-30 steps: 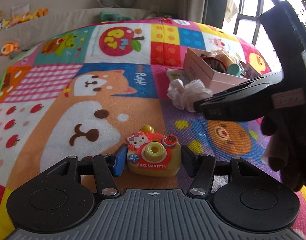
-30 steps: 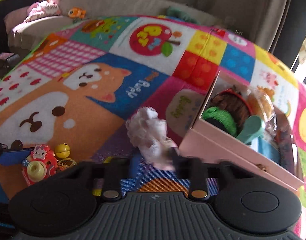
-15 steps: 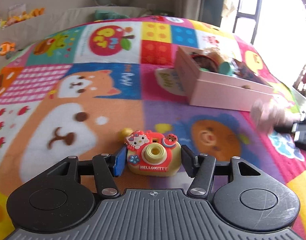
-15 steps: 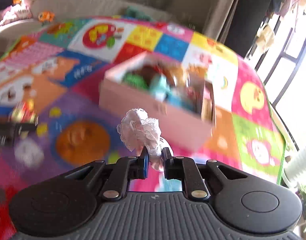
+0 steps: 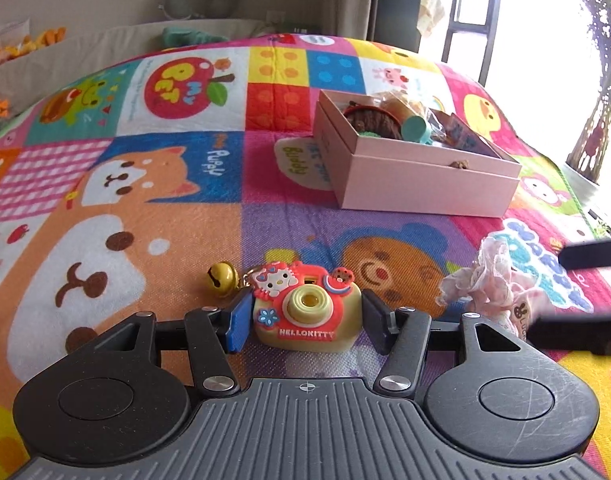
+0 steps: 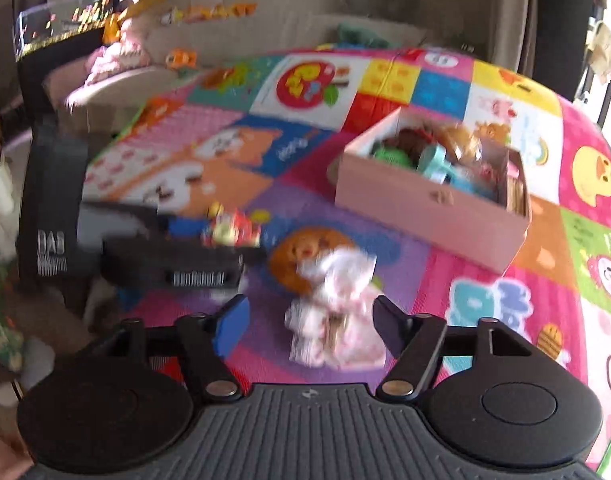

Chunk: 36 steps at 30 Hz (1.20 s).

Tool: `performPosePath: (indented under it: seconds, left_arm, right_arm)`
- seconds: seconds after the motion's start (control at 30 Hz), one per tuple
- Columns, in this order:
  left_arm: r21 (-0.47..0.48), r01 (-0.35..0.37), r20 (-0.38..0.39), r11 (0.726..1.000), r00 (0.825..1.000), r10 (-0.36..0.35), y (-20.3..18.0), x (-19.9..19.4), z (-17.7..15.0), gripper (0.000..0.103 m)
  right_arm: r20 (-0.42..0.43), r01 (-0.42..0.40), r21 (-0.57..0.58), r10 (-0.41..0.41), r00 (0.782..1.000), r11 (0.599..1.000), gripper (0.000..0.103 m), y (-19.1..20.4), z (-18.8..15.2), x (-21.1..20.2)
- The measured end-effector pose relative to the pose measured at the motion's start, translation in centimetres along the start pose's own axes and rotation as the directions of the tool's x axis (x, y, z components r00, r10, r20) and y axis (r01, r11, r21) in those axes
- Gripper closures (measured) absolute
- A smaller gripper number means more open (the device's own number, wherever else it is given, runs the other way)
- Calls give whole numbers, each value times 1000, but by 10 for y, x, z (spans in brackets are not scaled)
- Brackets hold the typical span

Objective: Organize objects
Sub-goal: 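Hold the red Hello Kitty toy with left tool while right grasps the white lace scrunchie, then carry the Hello Kitty toy and scrunchie over the pink box with both tools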

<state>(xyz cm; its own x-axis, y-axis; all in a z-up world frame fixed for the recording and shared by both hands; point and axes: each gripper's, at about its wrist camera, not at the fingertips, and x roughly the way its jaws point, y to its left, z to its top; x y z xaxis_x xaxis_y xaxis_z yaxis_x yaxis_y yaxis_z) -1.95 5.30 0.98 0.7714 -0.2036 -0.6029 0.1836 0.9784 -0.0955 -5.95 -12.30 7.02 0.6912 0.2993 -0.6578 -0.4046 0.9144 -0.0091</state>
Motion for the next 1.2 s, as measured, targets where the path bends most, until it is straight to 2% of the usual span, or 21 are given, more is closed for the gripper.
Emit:
performPosePath:
  seconds: [0.13,0.23,0.3,0.33,0.43,0.57,0.7,0.83,0.9,0.97,1.03,1.1,1.2]
  left_arm:
    - [-2,2,0,1000,1000,-2,0,0,0,41]
    - [-2,2,0,1000,1000,-2,0,0,0,41]
    - [-3,2,0,1000,1000,-2,0,0,0,41]
    - [-2,2,0,1000,1000,-2,0,0,0,41]
    - [-2,1,0,1000,1000,-1,0,0,0,41]
    - [-3,2,0,1000,1000,-2,0,0,0,41]
    - [6,-5,-2,1000,1000,5,-1,0,1,41]
    - [22,-18,-5,1000,1000,18,-4,0,0,41]
    - [22,-18,-6,1000,1000,18,-3,0,1,42]
    - [23,-19,-10,1000,1000,20,-4,0,1,42]
    - [23,-7,-23,1000,1000,7,-2,-2,2,42]
    - [-8,31,-38,999,999,-31,3,-5,10,42]
    - [-45,60,-5,997,998,-60,9,-14,34,42]
  right_arm:
    - [-45,67,87,-63,997,994,32,-12,5,22]
    - [-114,57,187,-36,993,981,32,-23,-3,37]
    - [-131,47,224,-18,991,974,33,-27,-5,45]
    - [-132,45,229,-15,991,973,36,-26,-6,47]
    - [-156,38,183,-9,988,982,65,-18,-5,56]
    - [-134,29,130,-11,991,991,80,-10,1,51]
    - [-77,35,156,-23,997,987,81,-19,5,35]
    - [-3,120,190,-121,993,975,81,-37,0,24]
    - [11,198,202,-204,979,959,81,-49,-6,26]
    - [9,292,221,-301,953,931,81,-61,-14,32]
    - [12,351,262,-366,930,899,81,-75,-26,35]
    - [32,348,329,-378,925,878,81,-91,-37,32]
    - [64,290,419,-346,936,861,80,-110,-48,28]
